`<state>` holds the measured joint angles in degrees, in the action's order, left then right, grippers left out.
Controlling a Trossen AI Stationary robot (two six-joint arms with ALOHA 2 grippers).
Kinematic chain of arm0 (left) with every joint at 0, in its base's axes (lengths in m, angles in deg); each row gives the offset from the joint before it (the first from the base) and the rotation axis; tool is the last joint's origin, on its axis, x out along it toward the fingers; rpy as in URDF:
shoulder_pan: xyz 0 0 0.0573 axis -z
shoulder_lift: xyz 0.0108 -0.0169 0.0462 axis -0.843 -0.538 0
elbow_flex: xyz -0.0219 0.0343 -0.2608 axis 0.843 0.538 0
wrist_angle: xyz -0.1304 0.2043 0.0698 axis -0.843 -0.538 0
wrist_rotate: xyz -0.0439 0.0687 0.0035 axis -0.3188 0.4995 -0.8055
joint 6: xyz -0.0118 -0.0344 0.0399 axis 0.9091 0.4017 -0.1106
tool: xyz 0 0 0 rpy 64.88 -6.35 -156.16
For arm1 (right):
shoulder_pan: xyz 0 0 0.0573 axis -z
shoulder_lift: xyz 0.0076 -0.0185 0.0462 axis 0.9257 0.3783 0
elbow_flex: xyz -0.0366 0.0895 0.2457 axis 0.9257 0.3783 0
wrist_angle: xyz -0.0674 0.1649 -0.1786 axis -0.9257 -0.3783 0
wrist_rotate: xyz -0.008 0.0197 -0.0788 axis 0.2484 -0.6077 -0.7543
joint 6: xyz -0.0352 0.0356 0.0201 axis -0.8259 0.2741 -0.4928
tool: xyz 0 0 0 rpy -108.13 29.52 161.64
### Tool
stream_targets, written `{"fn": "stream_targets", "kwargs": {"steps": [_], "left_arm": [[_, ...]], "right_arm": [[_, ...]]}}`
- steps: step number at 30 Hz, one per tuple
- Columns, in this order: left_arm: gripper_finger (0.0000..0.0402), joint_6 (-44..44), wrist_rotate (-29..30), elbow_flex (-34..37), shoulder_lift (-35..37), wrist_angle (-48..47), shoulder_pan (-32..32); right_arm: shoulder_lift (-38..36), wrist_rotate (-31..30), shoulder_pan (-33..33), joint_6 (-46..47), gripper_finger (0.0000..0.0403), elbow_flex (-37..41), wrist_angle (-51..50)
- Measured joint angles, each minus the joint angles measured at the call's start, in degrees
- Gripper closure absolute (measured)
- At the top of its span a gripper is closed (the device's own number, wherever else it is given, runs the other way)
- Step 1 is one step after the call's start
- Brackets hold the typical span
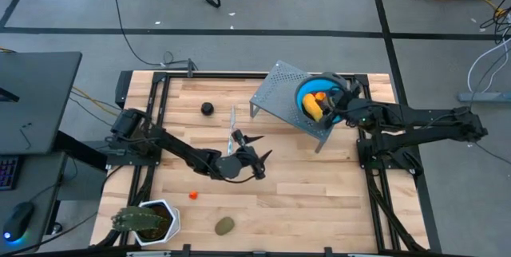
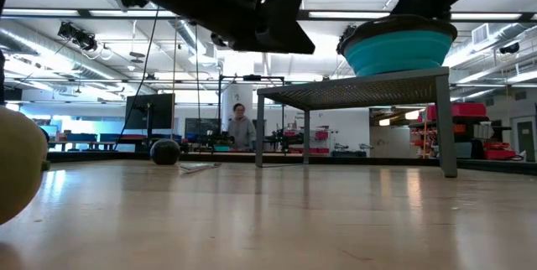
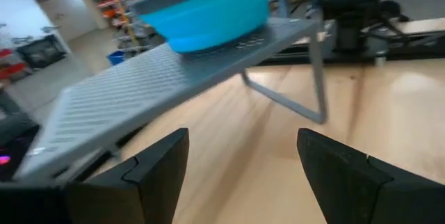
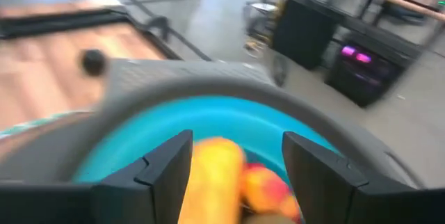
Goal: Pick & Place Fruit
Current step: Put the blue patterned knife on the shelf
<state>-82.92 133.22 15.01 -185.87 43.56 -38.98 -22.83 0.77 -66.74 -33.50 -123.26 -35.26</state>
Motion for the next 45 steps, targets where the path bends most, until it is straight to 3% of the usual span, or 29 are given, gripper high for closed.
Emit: {"fn": "stream_targets", "kwargs": {"steps": [5,11,14,21,30,35,38,41,45], "left_arm": [[0.0127,0.8,0.2,0.0,4.7,-7.6,-1.0],[0.0127,5.7,-2.3,0.0,10.4,-23.0,-2.5],[0.0127,9.1,-1.2,0.0,12.7,-31.1,-3.3],[0.0127,18.5,1.1,0.0,15.3,-47.4,-7.3],[0.0127,24.1,-3.2,7.5,16.1,-46.6,-12.0],[0.0127,31.5,-13.8,10.8,16.9,-38.2,-13.0],[0.0127,38.4,-17.6,11.0,16.9,-40.0,-13.7],[0.0127,45.0,-16.1,11.0,16.8,-41.6,-14.2],[0.0127,46.6,-9.3,11.0,16.8,-41.3,-13.5]], "right_arm": [[0.0,12.5,-1.4,-5.6,0.017,0.0,6.3],[0.0,33.1,-3.5,-11.4,0.017,0.0,10.6],[0.5,40.5,-4.7,-12.3,0.017,0.0,10.8],[2.2,38.8,-6.4,-13.5,0.017,0.0,11.1],[2.8,37.2,-6.4,-13.9,0.017,0.0,11.4],[3.1,36.8,-6.4,-15.0,0.017,0.0,11.4],[3.3,36.1,-6.4,-15.3,0.017,0.0,12.0],[3.6,36.1,-6.4,-15.4,0.017,0.0,12.7],[3.8,36.0,-6.4,-16.5,0.017,0.0,14.4]]}}
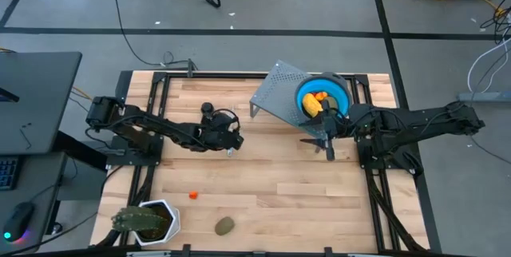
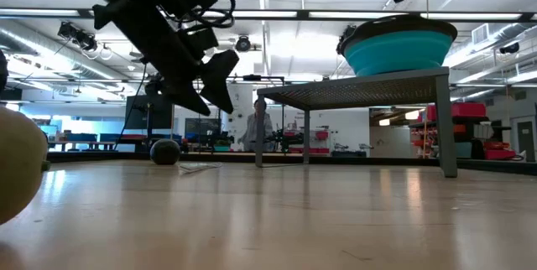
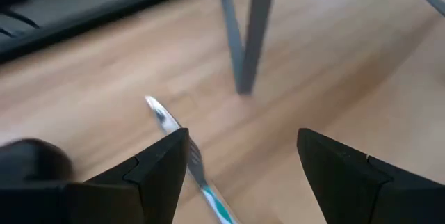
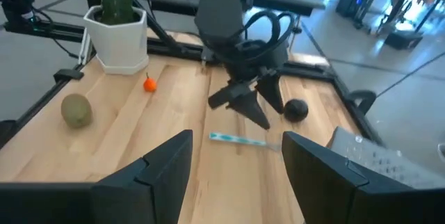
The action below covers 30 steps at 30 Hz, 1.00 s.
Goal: Pick & Place Fruit
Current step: Put the blue patterned knife on the shelf
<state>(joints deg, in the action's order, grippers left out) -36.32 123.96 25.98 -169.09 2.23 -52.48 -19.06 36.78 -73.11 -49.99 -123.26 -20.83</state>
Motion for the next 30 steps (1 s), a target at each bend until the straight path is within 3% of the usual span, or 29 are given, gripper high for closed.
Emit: {"fn": "stream_targets", "kwargs": {"steps": [4,9,18,25,30], "left_arm": [[0.0127,2.2,6.9,0.0,-0.2,0.2,2.9],[0.0127,11.8,11.6,0.0,-3.8,0.5,7.3],[0.0127,18.2,1.2,0.0,-8.8,-2.0,6.4],[0.0127,23.3,-0.4,0.0,-8.8,-9.6,4.6],[0.0127,25.5,-1.0,0.0,-8.8,-8.5,4.0]], "right_arm": [[0.0,-2.3,0.0,-2.9,0.017,0.0,3.9],[0.0,-7.1,0.0,-8.3,0.017,0.0,12.3],[0.1,-8.9,0.0,-16.6,0.017,0.0,24.6],[0.8,-8.9,0.2,-19.0,0.017,0.0,23.6],[1.2,-12.2,0.2,-19.5,0.017,0.0,22.7]]}}
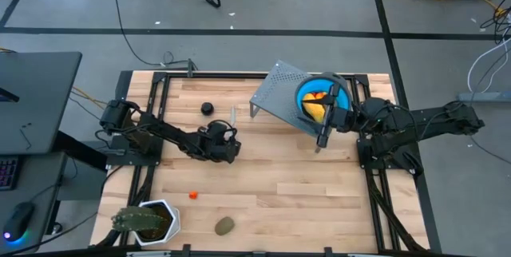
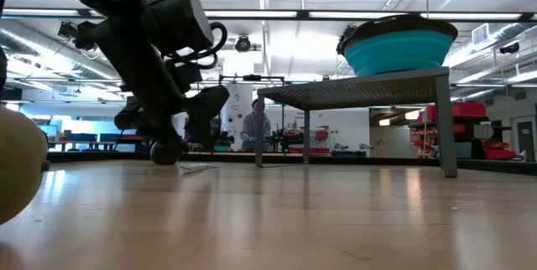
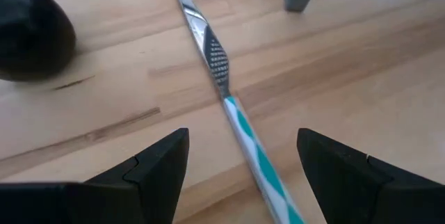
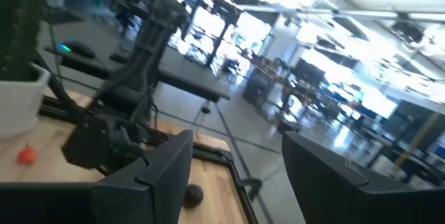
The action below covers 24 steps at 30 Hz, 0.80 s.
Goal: Pick & Place Fruit
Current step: Put the blue patterned knife on the shelf
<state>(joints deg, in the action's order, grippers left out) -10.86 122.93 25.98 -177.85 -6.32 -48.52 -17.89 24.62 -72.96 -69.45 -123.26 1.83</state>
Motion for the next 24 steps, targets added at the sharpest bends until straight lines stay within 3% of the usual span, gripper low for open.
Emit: {"fn": "stream_targets", "kwargs": {"steps": [8,18,24], "left_arm": [[0.0127,-0.9,-4.7,0.0,0.0,0.7,0.4],[0.0127,3.0,-4.2,0.3,-2.7,-0.2,1.0],[0.0127,3.6,-0.7,0.0,-5.9,0.4,1.5]], "right_arm": [[0.0,-3.2,0.0,0.0,0.017,0.0,-0.5],[0.0,-3.1,0.0,0.0,0.017,0.0,-0.2],[0.1,-2.7,0.0,0.0,0.017,0.0,-0.4]]}}
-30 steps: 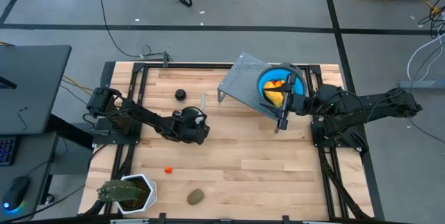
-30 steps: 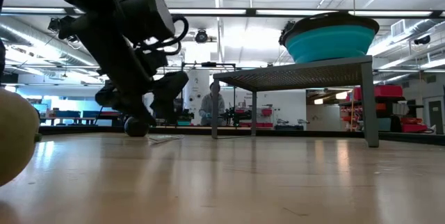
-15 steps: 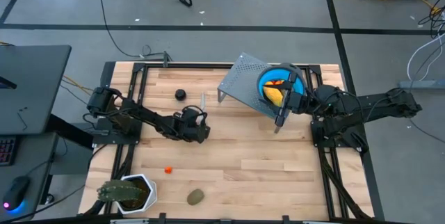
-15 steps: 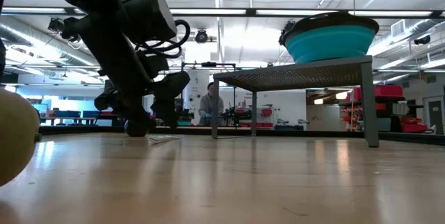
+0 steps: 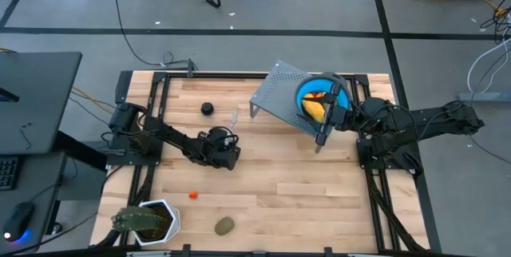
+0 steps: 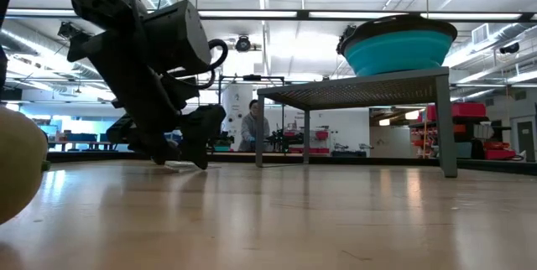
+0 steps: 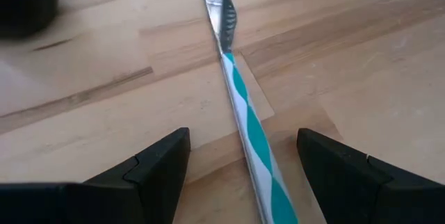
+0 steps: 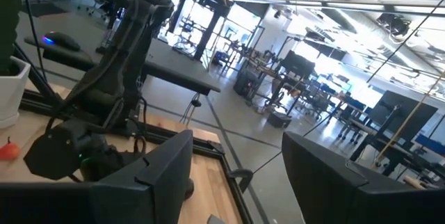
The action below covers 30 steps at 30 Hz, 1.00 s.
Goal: Pick & Place Fruit
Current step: Put the blue patterned knife on the shelf
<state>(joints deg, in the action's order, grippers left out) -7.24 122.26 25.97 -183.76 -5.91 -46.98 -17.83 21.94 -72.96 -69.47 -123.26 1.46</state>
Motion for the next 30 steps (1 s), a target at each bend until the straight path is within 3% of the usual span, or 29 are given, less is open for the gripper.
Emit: {"fn": "stream_targets", "kwargs": {"steps": [8,19,30], "left_arm": [[0.014,-0.8,-0.1,0.2,0.7,-1.0,0.3],[0.0243,0.0,-0.5,0.1,0.8,-2.3,0.4],[0.0309,0.4,-0.9,0.1,0.8,-2.3,0.4]], "right_arm": [[0.0,0.0,0.0,-0.5,0.017,0.0,-0.2],[0.0,0.0,0.0,-0.4,0.017,0.0,-0.6],[0.0,0.0,0.0,0.0,0.017,0.0,-0.7]]}}
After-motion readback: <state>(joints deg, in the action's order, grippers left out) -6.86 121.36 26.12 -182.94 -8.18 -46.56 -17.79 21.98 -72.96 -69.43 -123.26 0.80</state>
